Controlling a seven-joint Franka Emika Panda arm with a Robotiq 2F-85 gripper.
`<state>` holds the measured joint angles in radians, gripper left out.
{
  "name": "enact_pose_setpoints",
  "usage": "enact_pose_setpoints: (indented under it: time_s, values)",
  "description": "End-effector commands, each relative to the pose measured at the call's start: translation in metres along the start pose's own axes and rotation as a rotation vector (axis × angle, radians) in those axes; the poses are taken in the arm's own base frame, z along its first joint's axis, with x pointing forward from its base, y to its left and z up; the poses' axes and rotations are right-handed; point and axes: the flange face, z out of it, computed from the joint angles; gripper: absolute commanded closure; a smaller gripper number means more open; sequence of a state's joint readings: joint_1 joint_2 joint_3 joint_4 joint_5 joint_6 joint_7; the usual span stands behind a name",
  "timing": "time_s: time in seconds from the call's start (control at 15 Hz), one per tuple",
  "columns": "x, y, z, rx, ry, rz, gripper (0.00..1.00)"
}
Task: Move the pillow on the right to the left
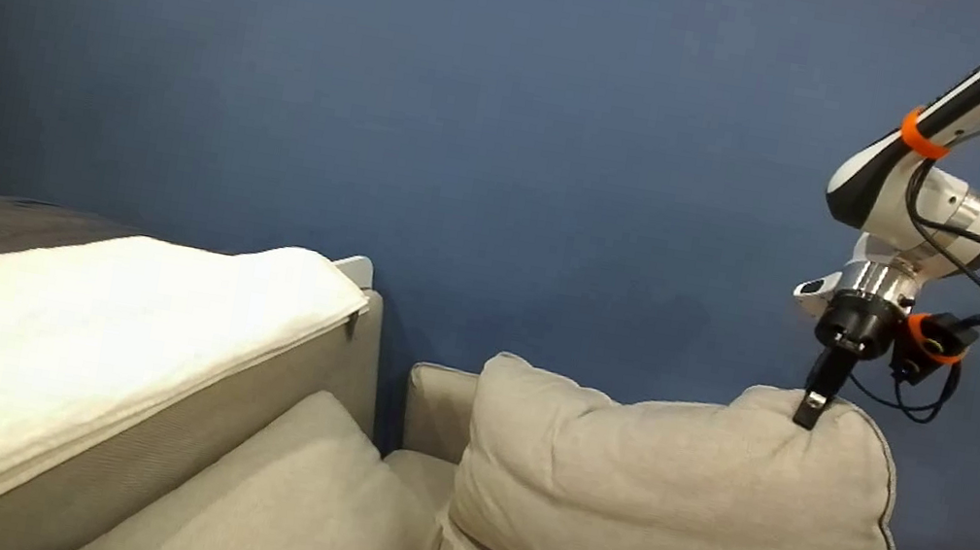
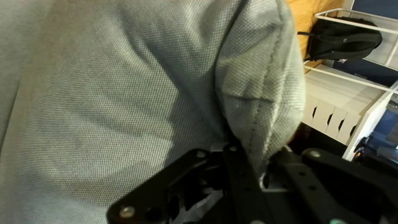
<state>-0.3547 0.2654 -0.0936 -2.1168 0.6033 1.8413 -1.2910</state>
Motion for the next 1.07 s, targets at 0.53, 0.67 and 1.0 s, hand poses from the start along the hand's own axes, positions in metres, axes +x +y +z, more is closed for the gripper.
enact_pose_setpoints:
  time_s: [0.53, 0.67, 1.0]
  values:
    - [-0.083, -0.03, 0.1, 0.12, 0.011, 0.406, 0.97]
    - [-0.092, -0.052, 0.129, 0.188, 0.027, 0.485, 0.97]
    - [-0.082, -0.112, 0.181, 0.338, 0.076, 0.602, 0.97]
